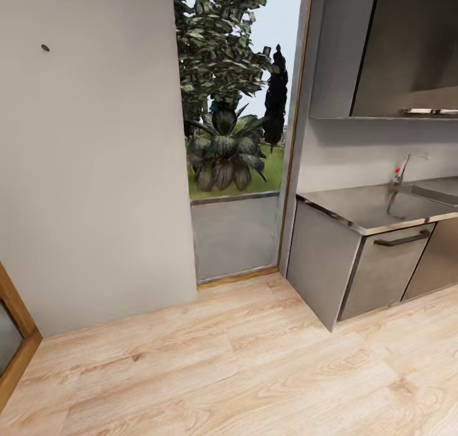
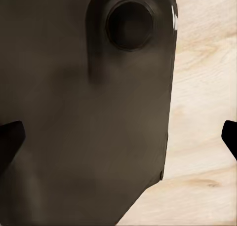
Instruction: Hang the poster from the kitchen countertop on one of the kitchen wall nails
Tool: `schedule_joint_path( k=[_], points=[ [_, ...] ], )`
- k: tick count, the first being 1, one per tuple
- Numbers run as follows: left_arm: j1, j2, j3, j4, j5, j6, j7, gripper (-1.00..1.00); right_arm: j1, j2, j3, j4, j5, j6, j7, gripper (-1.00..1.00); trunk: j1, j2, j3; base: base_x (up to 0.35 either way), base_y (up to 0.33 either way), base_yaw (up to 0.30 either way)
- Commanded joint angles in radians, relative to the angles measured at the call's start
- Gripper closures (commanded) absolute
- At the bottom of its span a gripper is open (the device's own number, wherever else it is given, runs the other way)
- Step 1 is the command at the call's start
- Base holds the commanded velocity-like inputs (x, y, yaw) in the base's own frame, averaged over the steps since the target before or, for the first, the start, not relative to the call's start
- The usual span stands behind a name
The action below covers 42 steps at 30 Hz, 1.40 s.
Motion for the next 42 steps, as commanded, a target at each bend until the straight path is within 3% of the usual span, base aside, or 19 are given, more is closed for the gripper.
schedule_joint_path(
  k=[1,6,25,34,35,42],
  points=[
    [0.0,0.0,0.0,0.0,0.0,0.0,0.0,-1.0,0.0,0.0,0.0,0.0,0.0,0.0,0.0,-1.0,0.0,0.0,0.0,0.0,0.0,0.0],
    [0.02,-0.026,0.0,-0.022,0.001,-0.003,-0.011,-1.0,0.0,0.004,-0.001,-0.006,-0.006,0.002,0.007,-1.0,0.0,0.0,0.0,0.0,0.0,0.0],
    [0.02,-0.026,0.0,-0.022,0.001,-0.003,-0.011,-1.0,0.0,0.005,-0.002,-0.006,-0.006,0.002,0.008,-1.0,0.0,0.0,0.0,0.0,0.0,0.0],
    [0.063,-0.015,0.014,-0.072,-0.005,0.004,-0.012,-1.0,-0.052,-0.046,-0.008,-0.058,0.002,-0.045,0.006,-1.0,0.0,0.0,0.0,0.0,0.0,0.0],
    [0.064,-0.013,0.014,-0.723,-0.005,0.003,-0.011,-1.0,-0.146,-0.092,-0.008,-0.452,0.002,-0.045,0.006,-1.0,0.0,0.0,0.0,0.0,0.0,0.0],
    [0.066,0.003,0.024,-0.768,-0.001,0.002,-0.01,-1.0,-0.143,-0.103,-0.004,-0.473,0.004,-0.049,0.006,-1.0,0.0,0.0,0.0,0.0,0.0,-0.024]
  ],
)
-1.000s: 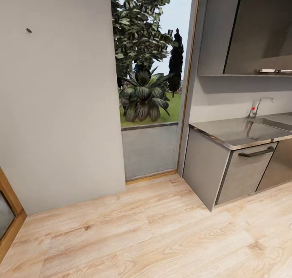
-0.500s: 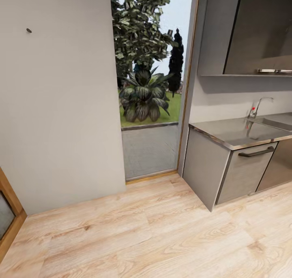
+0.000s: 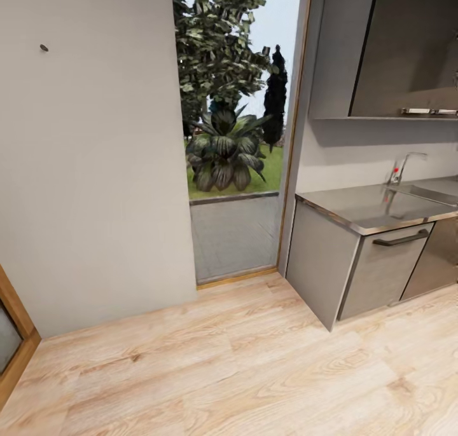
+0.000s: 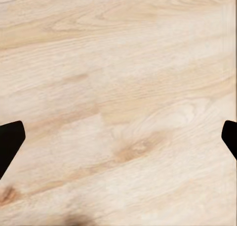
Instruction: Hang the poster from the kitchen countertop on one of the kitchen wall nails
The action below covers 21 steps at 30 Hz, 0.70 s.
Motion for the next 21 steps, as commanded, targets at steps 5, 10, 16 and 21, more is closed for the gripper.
schedule_joint_path(
  k=[5,10,16,21],
  points=[
    [0.0,0.0,0.014,0.016,0.0,-0.001,-0.001,-1.0,0.0,-0.001,-0.001,0.003,0.0,-0.003,0.001,-1.0,0.0,0.0,0.001,0.0,0.0,-0.221],
    [0.0,0.0,0.015,0.018,-0.001,-0.002,0.001,-1.0,0.0,-0.001,-0.002,0.003,0.0,-0.004,0.001,-1.0,0.0,0.0,0.003,0.0,0.0,-0.255],
    [0.0,0.0,0.016,0.019,-0.001,-0.002,0.002,-1.0,0.0,-0.001,-0.002,0.003,0.001,-0.004,0.001,-1.0,0.0,0.0,0.005,0.0,0.0,-0.131],
    [0.0,0.0,0.015,0.02,-0.001,-0.002,0.002,-1.0,0.0,-0.001,0.0,0.004,0.002,-0.004,0.002,-1.0,0.0,0.0,0.005,0.0,0.0,-0.017]
  ],
)
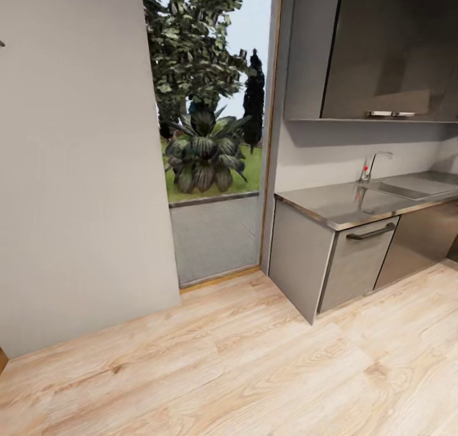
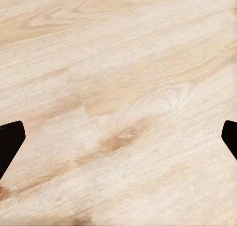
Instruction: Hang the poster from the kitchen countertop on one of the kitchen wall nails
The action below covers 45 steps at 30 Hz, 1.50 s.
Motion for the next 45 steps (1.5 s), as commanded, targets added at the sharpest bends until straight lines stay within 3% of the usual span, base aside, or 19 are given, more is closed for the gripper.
schedule_joint_path(
  k=[1,19,35,45],
  points=[
    [0.0,0.0,0.0,-0.001,0.0,0.0,-0.001,-1.0,-0.001,0.0,0.0,0.001,0.001,-0.003,0.0,-1.0,0.0,0.0,-0.001,0.0,0.0,-0.008],
    [0.0,0.0,0.0,0.0,-0.002,-0.001,0.002,-1.0,-0.001,0.0,-0.002,0.0,0.0,-0.003,0.0,-1.0,0.0,0.0,0.005,0.0,-0.086,-0.25],
    [0.0,0.0,0.001,0.002,-0.002,0.0,0.001,-1.0,0.001,-0.013,-0.005,0.026,-0.001,-0.005,-0.002,-1.0,0.0,0.0,0.006,0.044,-0.283,-0.048],
    [0.0,0.0,0.001,0.002,-0.002,0.0,0.002,-1.0,0.001,-0.013,-0.006,0.026,-0.001,-0.005,-0.002,-1.0,0.0,0.0,0.012,0.15,-0.316,-0.268]
  ],
)
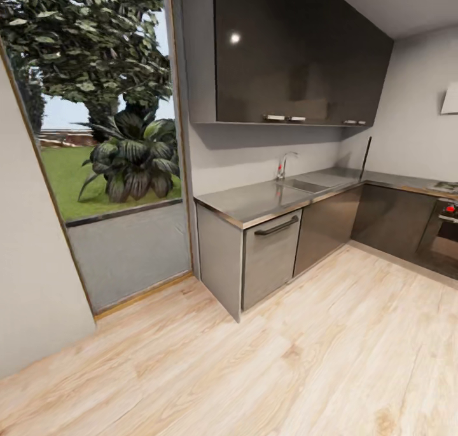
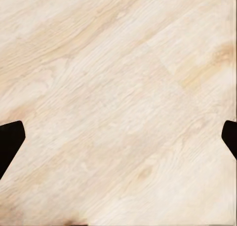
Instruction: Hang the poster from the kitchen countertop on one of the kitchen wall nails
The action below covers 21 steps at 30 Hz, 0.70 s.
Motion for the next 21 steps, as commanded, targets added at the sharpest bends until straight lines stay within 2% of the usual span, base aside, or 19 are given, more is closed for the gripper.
schedule_joint_path(
  k=[1,21],
  points=[
    [0.001,0.0,0.001,-0.002,0.0,0.0,0.0,-1.0,-0.001,0.0,-0.001,0.001,0.0,-0.004,0.0,-1.0,0.0,0.0,0.0,0.131,-0.321,-0.296],
    [0.001,0.0,0.002,-0.002,0.0,0.0,0.001,-1.0,-0.001,0.0,-0.001,0.001,0.0,-0.004,-0.001,-1.0,0.0,0.0,0.014,0.162,-0.314,-0.297]
  ],
)
